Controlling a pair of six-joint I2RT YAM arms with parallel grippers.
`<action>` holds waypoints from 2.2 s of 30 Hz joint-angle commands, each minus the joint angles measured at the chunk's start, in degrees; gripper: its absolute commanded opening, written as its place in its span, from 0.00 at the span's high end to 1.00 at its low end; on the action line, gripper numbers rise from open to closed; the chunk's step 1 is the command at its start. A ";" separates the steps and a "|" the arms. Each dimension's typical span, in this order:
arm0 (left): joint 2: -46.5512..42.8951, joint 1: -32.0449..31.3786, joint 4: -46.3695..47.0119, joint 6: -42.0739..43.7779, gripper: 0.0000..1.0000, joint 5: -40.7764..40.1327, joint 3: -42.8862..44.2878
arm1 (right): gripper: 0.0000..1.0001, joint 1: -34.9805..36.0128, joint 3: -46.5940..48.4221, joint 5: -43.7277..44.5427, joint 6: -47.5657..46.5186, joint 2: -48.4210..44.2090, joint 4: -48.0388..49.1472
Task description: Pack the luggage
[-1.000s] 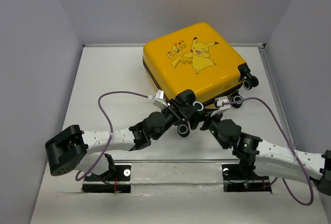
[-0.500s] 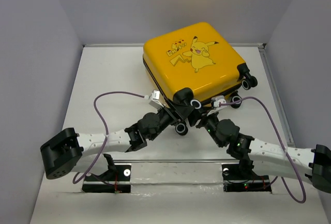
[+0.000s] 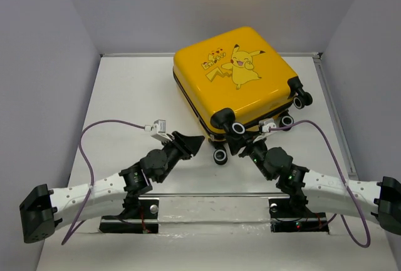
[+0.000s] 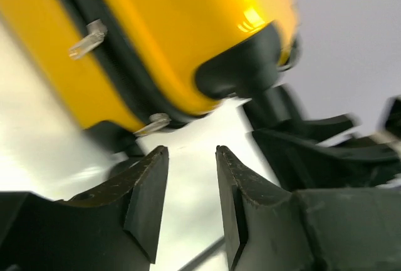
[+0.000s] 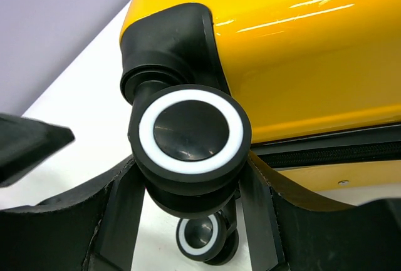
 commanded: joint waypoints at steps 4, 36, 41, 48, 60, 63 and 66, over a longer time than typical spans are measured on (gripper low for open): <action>11.31 -0.24 3.17 19.19 0.58 -1.06 1.66 | 0.91 -0.65 2.65 1.95 0.11 -2.72 5.50; 34.55 0.02 1.86 29.42 0.94 -6.94 16.53 | 0.92 -0.65 1.60 0.37 1.16 -4.12 4.45; 31.04 1.60 -0.95 28.45 0.94 -9.06 14.68 | 0.93 -0.65 0.81 -0.51 1.86 -6.85 1.81; 26.46 6.87 -6.92 26.51 0.94 -12.13 13.71 | 0.93 -0.65 1.07 -2.36 1.43 -9.92 -2.06; 21.80 9.96 3.17 30.49 0.94 16.40 10.64 | 0.93 0.40 2.91 -3.24 1.69 -9.41 -6.19; 21.63 6.28 4.58 29.77 0.91 17.67 7.48 | 0.93 0.40 5.20 -4.03 0.99 -7.65 -7.60; 21.19 2.14 5.37 29.59 0.70 15.65 6.07 | 0.93 0.40 6.78 -4.55 0.64 -6.24 -8.04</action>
